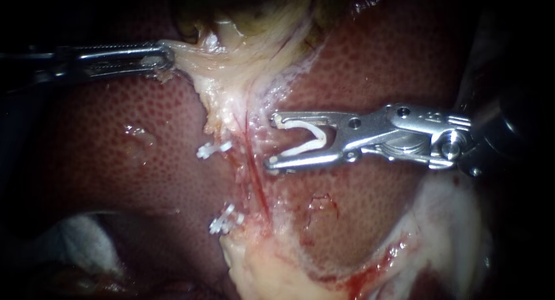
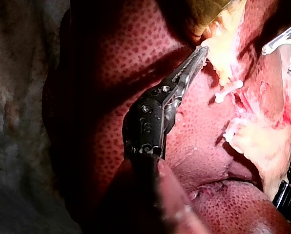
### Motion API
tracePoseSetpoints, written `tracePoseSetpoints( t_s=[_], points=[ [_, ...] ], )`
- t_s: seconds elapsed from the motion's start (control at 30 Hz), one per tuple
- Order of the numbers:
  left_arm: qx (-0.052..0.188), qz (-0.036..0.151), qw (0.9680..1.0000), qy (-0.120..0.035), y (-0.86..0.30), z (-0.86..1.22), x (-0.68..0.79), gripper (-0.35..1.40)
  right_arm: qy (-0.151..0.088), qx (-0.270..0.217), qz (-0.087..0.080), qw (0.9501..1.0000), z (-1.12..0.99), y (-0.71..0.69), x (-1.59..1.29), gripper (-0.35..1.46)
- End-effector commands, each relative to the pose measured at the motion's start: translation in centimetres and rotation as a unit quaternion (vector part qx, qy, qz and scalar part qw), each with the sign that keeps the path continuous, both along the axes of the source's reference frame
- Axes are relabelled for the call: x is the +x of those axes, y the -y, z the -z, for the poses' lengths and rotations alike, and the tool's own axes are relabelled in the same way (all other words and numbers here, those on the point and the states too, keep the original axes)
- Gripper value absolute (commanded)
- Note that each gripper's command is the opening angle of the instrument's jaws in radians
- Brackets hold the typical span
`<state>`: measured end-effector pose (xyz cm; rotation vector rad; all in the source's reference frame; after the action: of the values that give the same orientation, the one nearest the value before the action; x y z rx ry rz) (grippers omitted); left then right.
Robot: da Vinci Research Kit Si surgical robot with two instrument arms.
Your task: Clipping first clip right tube
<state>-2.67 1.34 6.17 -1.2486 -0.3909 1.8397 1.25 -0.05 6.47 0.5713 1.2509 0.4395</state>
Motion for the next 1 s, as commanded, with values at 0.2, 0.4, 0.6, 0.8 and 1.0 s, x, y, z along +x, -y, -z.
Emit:
tracePoseSetpoints(
  t_s=[0.2,0.4,0.6,0.8,1.0],
  points=[
    [0.000,0.000,1.0000,0.000,0.00,0.00,0.00,-0.35,0.000,0.018,-0.001,0.9998,-0.01,0.02,0.00,0.49],
    [0.000,0.000,1.0000,0.000,0.00,0.00,0.00,-0.35,0.006,0.039,0.002,0.9992,-0.12,0.13,0.04,0.49],
    [0.000,0.001,1.0000,0.000,0.00,0.00,0.00,-0.35,0.022,0.062,0.014,0.9978,-0.39,0.34,0.12,0.49],
    [0.000,0.001,1.0000,-0.001,0.01,0.01,0.00,-0.35,0.043,0.077,0.024,0.9958,-0.74,0.51,0.17,0.49],
    [0.000,0.002,1.0000,-0.002,0.02,0.03,-0.01,-0.35,0.069,0.089,0.034,0.9930,-1.06,0.65,0.18,0.49]
  ],
)
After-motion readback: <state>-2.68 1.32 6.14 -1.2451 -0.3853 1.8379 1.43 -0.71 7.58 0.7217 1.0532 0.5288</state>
